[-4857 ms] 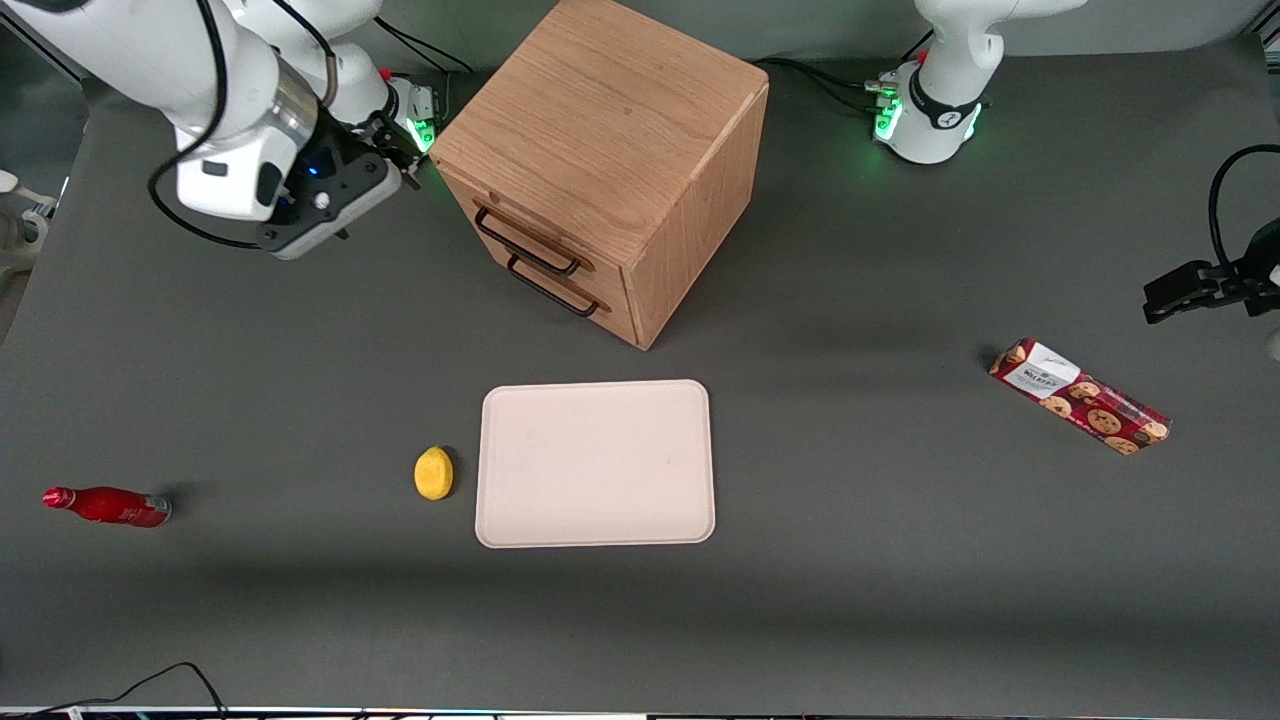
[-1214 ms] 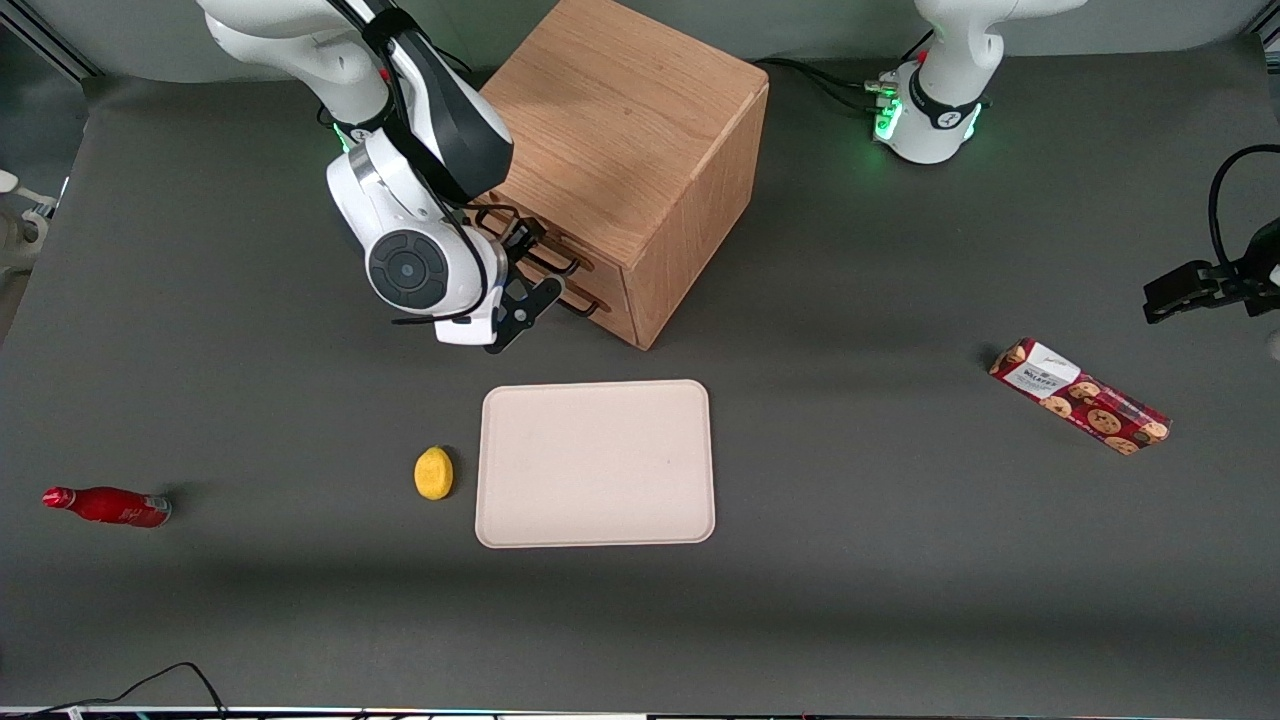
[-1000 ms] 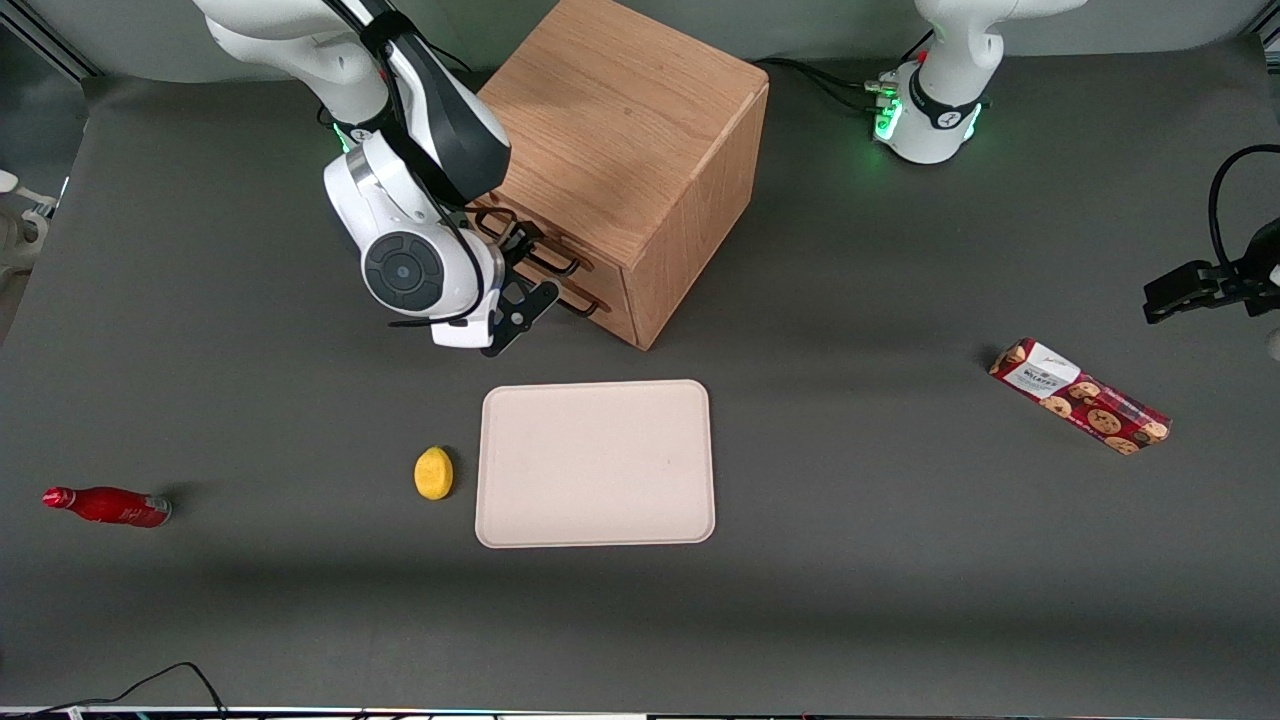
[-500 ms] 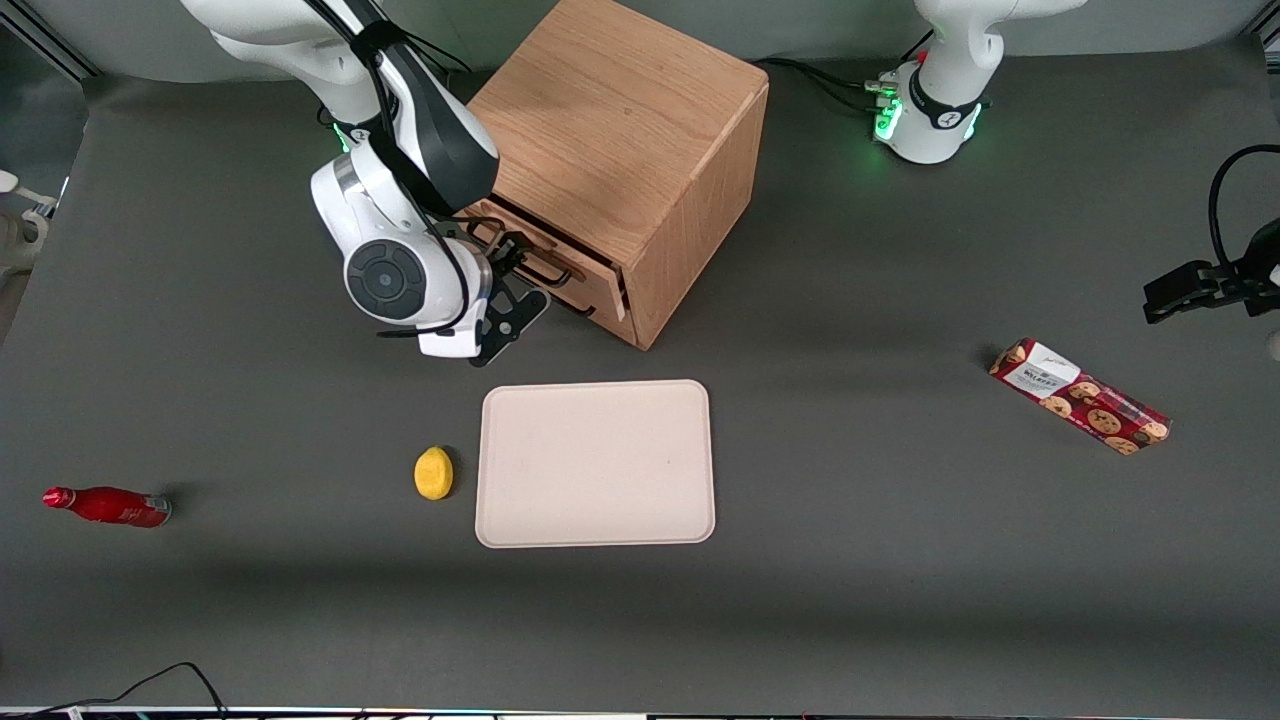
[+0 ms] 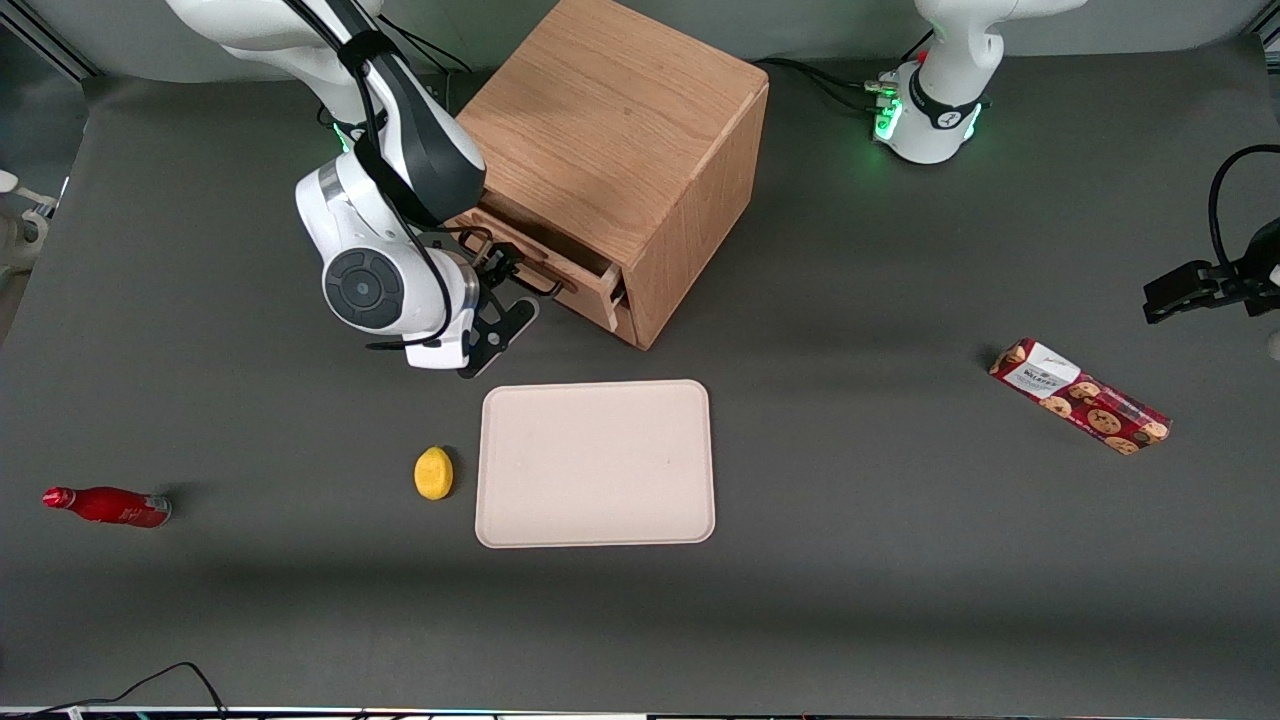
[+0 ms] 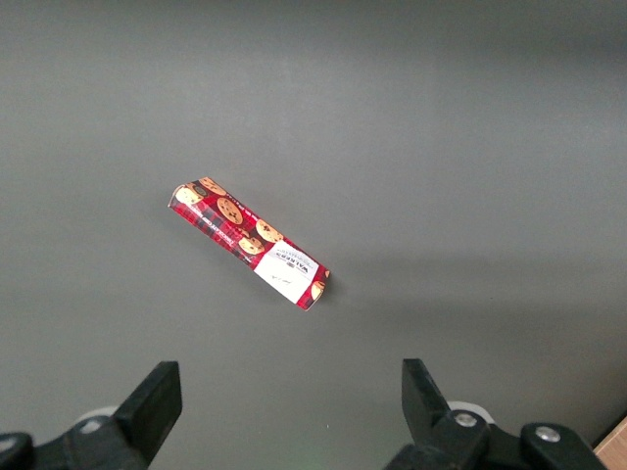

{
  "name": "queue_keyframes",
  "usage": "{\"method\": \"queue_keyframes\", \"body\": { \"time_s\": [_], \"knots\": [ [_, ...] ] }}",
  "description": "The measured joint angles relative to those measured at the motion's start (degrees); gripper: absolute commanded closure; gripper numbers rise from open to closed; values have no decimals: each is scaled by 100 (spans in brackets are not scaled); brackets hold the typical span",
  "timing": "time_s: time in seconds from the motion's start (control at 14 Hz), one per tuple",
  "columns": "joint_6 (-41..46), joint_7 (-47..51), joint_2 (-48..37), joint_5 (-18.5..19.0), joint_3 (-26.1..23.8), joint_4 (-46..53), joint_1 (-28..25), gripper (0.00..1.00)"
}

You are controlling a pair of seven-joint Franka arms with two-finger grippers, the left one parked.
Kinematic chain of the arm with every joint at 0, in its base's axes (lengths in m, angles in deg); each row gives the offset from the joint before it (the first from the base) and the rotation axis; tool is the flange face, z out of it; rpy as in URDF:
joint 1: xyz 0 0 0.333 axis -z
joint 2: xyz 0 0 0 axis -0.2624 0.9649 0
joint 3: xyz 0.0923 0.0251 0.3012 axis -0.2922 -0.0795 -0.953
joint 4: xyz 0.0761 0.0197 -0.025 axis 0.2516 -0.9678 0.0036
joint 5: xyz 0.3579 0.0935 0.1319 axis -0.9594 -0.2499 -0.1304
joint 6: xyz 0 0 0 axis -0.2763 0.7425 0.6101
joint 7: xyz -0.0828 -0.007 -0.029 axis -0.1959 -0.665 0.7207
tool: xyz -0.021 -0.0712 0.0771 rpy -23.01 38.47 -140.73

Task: Open upper drawer
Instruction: 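Pull the handle outward with the right gripper, sliding the drawer open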

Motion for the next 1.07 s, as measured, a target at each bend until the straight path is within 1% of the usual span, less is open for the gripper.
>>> {"method": "queue_keyframes", "body": {
  "time_s": [0.29, 0.57, 1.07],
  "knots": [
    [-151, -412, 124, 149, 50, 96, 98, 0],
    [-211, -786, 279, 162, 178, 267, 198, 0],
    [-212, -1123, 442, 164, 305, 526, 266, 0]
  ]
}}
